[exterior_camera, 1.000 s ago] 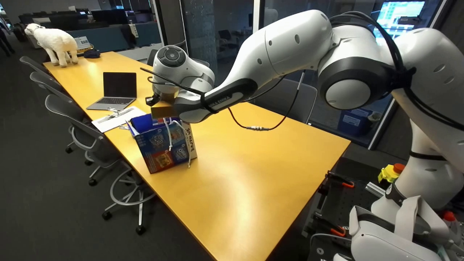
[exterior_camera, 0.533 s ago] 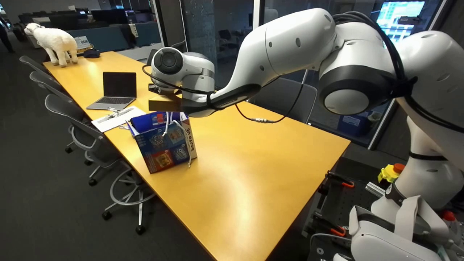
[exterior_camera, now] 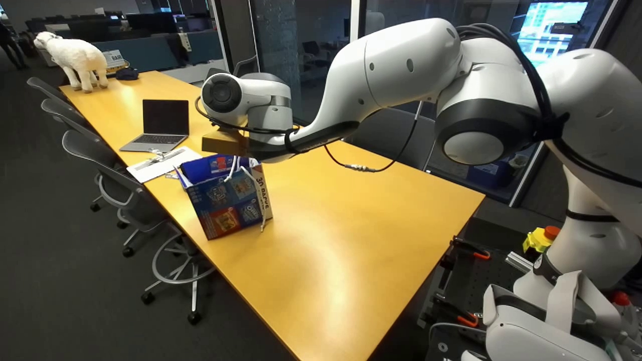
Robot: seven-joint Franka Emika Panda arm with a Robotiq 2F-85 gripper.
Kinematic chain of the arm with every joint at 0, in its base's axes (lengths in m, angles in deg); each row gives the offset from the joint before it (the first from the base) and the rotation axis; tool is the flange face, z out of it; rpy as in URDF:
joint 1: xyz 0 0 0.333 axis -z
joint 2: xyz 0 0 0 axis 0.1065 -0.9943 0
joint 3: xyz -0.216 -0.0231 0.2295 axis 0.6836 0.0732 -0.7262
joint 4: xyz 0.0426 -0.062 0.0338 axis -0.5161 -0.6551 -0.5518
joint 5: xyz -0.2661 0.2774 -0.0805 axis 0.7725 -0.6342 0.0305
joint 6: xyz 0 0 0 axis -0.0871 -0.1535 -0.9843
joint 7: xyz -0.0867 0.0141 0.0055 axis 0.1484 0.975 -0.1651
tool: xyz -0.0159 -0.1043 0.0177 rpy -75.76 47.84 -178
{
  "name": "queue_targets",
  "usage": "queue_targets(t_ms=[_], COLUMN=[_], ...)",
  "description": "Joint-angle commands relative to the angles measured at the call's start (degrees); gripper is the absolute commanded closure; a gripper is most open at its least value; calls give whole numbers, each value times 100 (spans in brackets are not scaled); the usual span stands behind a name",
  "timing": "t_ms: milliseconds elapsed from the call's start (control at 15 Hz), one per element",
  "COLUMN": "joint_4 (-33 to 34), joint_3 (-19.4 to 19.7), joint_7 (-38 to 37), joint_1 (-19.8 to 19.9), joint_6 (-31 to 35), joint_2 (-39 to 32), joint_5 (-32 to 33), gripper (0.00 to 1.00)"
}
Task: Put the ropes into the box.
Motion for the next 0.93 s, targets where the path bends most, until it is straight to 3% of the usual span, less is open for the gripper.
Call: queue_targets(t_ms=[0, 867], joint_4=[648, 1562], joint_3=[188, 186], joint_7=[-466, -1374], joint_1=[30, 209], joint_6=[-288, -454], joint_2=[-360, -770], joint_5=[-26, -65], gripper=[93, 96])
